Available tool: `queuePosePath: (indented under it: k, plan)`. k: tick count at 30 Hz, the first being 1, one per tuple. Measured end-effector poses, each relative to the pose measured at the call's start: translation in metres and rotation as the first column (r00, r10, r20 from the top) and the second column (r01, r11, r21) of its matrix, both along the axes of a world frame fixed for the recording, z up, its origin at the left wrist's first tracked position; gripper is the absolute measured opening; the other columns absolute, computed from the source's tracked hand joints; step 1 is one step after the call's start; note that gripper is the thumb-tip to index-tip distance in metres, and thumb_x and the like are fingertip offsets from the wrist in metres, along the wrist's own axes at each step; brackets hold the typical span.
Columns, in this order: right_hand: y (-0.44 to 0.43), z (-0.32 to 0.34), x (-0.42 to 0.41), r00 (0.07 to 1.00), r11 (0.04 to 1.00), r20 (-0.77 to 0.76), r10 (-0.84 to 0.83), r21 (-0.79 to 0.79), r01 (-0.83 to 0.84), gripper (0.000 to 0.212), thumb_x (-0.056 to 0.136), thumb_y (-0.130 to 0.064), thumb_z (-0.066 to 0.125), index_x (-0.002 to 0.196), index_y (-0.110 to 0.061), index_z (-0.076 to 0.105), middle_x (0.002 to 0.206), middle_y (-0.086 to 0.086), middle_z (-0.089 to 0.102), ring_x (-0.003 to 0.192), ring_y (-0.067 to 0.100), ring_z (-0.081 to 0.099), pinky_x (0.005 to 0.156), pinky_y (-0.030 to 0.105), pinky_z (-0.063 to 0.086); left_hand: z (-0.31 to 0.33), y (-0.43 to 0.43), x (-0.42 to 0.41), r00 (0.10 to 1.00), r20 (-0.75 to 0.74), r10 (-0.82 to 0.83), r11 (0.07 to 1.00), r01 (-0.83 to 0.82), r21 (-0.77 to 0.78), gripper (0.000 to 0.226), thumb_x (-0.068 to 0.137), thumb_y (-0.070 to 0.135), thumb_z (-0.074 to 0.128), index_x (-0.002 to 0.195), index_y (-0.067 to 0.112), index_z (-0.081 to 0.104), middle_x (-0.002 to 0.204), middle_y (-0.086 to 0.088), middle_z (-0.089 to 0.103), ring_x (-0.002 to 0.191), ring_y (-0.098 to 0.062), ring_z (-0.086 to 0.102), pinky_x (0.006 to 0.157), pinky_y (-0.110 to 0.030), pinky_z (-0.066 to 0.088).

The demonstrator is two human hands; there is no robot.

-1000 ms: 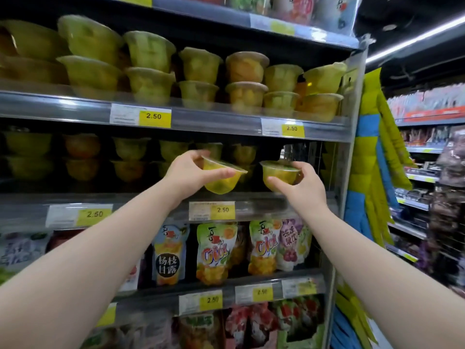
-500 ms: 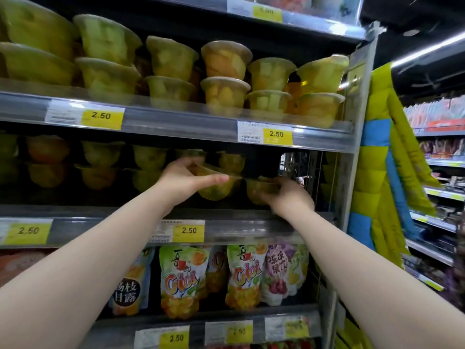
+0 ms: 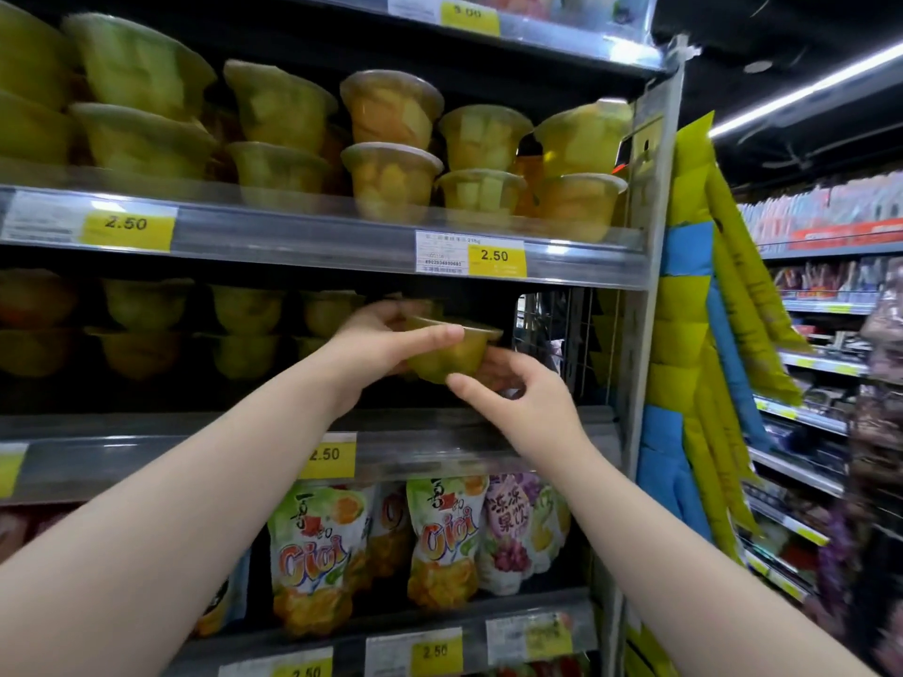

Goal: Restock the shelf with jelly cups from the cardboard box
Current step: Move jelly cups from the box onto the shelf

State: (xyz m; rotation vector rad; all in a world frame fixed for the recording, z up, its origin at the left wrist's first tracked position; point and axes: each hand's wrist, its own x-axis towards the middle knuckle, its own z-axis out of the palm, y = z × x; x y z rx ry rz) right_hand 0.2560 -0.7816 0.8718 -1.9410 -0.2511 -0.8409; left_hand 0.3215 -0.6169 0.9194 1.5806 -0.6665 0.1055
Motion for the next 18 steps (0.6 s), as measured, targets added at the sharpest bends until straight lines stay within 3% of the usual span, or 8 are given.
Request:
queuePosePath:
  k: [4, 8, 10, 12, 13, 14, 16, 18]
  plan:
    - [-0.004, 0.007, 0.001, 1.000, 0.996, 0.000, 0.004, 0.084, -0.004, 0.037, 0.073, -0.034, 0.081, 0.106, -0.030, 0.064, 0.098, -0.015, 0.070, 0.092, -0.004, 0.065, 0.084, 0.015, 0.050, 0.004, -0.013, -0.004, 0.988, -0.009, -0.153, 0.988, 0.153, -0.009, 0.092, 0.052, 0.036, 0.091, 0.132, 0.012, 0.052, 0.112, -0.004, 0.068, 0.101, -0.013, 0.067, 0.082, -0.022, 0.055]
    - [-0.007, 0.004, 0.001, 0.993, 0.990, 0.067, -0.100, 0.106, 0.093, 0.042, 0.071, -0.034, 0.083, 0.108, -0.028, 0.064, 0.097, -0.015, 0.070, 0.090, -0.002, 0.064, 0.083, 0.018, 0.051, 0.010, -0.013, -0.002, 0.938, -0.067, -0.340, 0.936, 0.331, -0.117, 0.043, 0.076, -0.004, 0.067, 0.114, 0.014, 0.058, 0.105, -0.004, 0.069, 0.094, -0.013, 0.067, 0.083, -0.022, 0.056]
    - [-0.008, 0.003, 0.002, 0.984, 0.984, 0.098, -0.152, 0.108, 0.141, 0.043, 0.072, -0.035, 0.082, 0.109, -0.029, 0.063, 0.097, -0.017, 0.068, 0.089, -0.002, 0.062, 0.080, 0.014, 0.049, 0.010, -0.010, 0.006, 0.932, -0.102, -0.348, 0.933, 0.333, -0.138, 0.042, 0.075, -0.006, 0.059, 0.110, 0.017, 0.060, 0.105, -0.002, 0.070, 0.099, -0.014, 0.065, 0.087, -0.023, 0.053]
    - [-0.010, 0.004, 0.007, 0.971, 0.974, 0.111, -0.212, 0.101, 0.201, 0.045, 0.073, -0.039, 0.081, 0.112, -0.028, 0.062, 0.099, -0.017, 0.066, 0.092, 0.002, 0.061, 0.082, 0.017, 0.049, 0.004, -0.009, 0.013, 0.992, 0.039, -0.116, 0.983, 0.109, 0.151, 0.043, 0.081, -0.004, 0.057, 0.114, 0.022, 0.058, 0.114, 0.001, 0.066, 0.108, -0.015, 0.058, 0.086, -0.016, 0.046]
    - [-0.011, 0.006, 0.011, 0.964, 0.967, 0.104, -0.245, 0.103, 0.235, 0.045, 0.073, -0.040, 0.080, 0.112, -0.028, 0.062, 0.100, -0.017, 0.066, 0.094, 0.005, 0.061, 0.084, 0.021, 0.049, 0.000, -0.008, 0.016, 0.982, 0.191, 0.009, 0.932, -0.078, 0.355, 0.044, 0.087, -0.001, 0.055, 0.123, 0.024, 0.055, 0.125, 0.000, 0.060, 0.115, -0.016, 0.054, 0.087, -0.015, 0.042]
    - [-0.012, 0.010, 0.016, 0.956, 0.957, 0.090, -0.279, 0.105, 0.269, 0.045, 0.073, -0.042, 0.080, 0.112, -0.026, 0.063, 0.099, -0.015, 0.066, 0.095, 0.007, 0.061, 0.085, 0.024, 0.049, -0.004, -0.008, 0.020, 0.943, 0.328, 0.057, 0.825, -0.229, 0.517, 0.048, 0.091, 0.005, 0.054, 0.135, 0.024, 0.048, 0.138, -0.002, 0.051, 0.124, -0.018, 0.048, 0.093, -0.016, 0.038]
    - [-0.013, 0.017, 0.028, 0.943, 0.941, 0.053, -0.329, 0.105, 0.322, 0.040, 0.073, -0.044, 0.079, 0.106, -0.026, 0.065, 0.098, -0.011, 0.068, 0.095, 0.010, 0.063, 0.086, 0.031, 0.052, -0.010, -0.008, 0.027, 0.910, 0.414, -0.009, 0.664, -0.304, 0.683, 0.060, 0.096, 0.013, 0.050, 0.150, 0.027, 0.028, 0.156, 0.001, 0.027, 0.142, -0.017, 0.028, 0.108, -0.019, 0.022]
    - [-0.012, 0.022, 0.040, 0.927, 0.926, 0.005, -0.375, 0.050, 0.375, 0.027, 0.074, -0.046, 0.077, 0.094, -0.032, 0.064, 0.095, -0.008, 0.070, 0.093, 0.014, 0.065, 0.085, 0.035, 0.053, -0.011, -0.008, 0.031, 0.911, 0.408, -0.064, 0.643, -0.275, 0.715, 0.062, 0.098, 0.015, 0.045, 0.152, 0.030, 0.020, 0.159, 0.005, 0.017, 0.146, -0.014, 0.016, 0.112, -0.020, 0.013]
